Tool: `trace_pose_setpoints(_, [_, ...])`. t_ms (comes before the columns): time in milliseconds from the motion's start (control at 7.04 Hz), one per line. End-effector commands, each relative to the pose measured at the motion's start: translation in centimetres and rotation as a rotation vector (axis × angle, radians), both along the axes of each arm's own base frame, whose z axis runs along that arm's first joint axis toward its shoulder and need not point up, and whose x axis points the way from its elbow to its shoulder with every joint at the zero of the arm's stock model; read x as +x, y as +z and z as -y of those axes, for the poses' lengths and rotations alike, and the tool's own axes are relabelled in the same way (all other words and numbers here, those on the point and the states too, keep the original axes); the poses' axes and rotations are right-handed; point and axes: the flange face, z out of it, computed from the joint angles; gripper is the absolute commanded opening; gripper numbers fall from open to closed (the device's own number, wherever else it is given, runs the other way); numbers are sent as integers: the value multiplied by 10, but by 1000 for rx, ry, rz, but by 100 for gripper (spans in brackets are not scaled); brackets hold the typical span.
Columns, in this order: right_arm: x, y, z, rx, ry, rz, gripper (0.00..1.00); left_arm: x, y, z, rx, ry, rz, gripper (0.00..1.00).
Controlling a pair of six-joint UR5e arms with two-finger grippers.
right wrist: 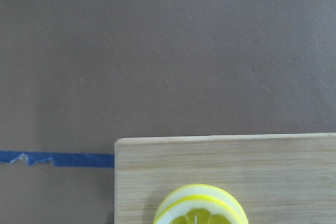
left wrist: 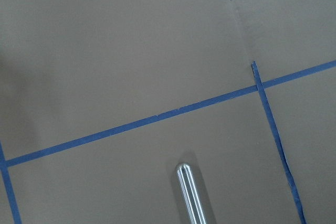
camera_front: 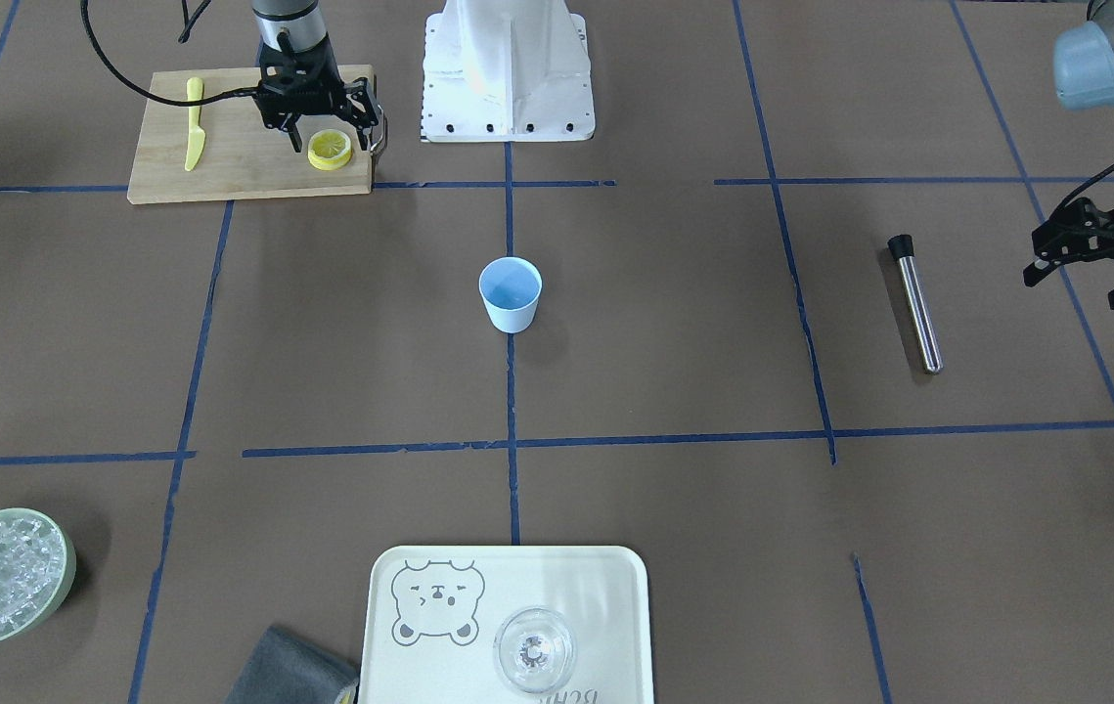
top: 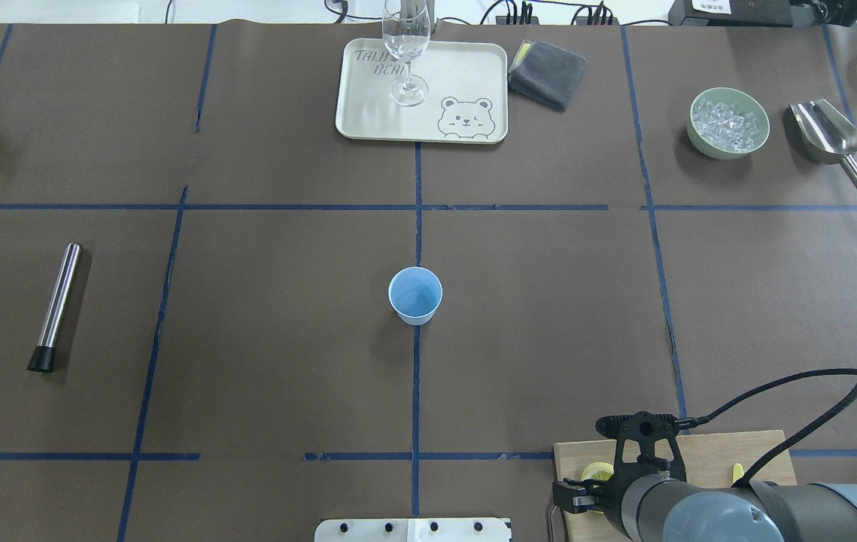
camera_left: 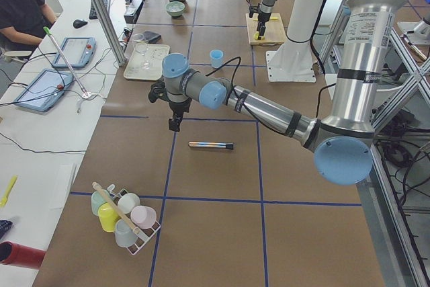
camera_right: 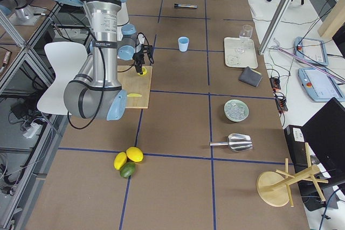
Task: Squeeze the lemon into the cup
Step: 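Close the right gripper on one yellow lemon slice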
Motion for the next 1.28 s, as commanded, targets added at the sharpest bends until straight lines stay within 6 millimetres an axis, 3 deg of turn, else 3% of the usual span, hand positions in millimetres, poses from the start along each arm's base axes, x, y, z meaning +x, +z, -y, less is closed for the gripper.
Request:
trace_pose_setpoints(0, [0, 1, 3, -4, 4, -1, 83, 0, 1, -1, -2, 0, 0, 100])
trace_pose_setpoints(142, [1, 1, 5, -4, 7, -1, 72, 0, 1, -1, -2, 0, 0, 100])
trace_pose_setpoints(284, [1, 1, 6, -5, 9, -1, 68, 0, 0, -1, 0, 0, 0, 100])
trace_pose_setpoints(568, [2, 2, 7, -5, 10, -5, 43, 0, 0, -1, -1, 2, -3, 100])
trace_pose_setpoints(711, [4, 1, 11, -5, 16, -3, 36, 0, 0, -1, -1, 2, -3, 100])
trace_pose_setpoints(1137, [21, -5, 32, -34, 36, 11, 33, 0, -2, -1, 3, 3, -6, 100])
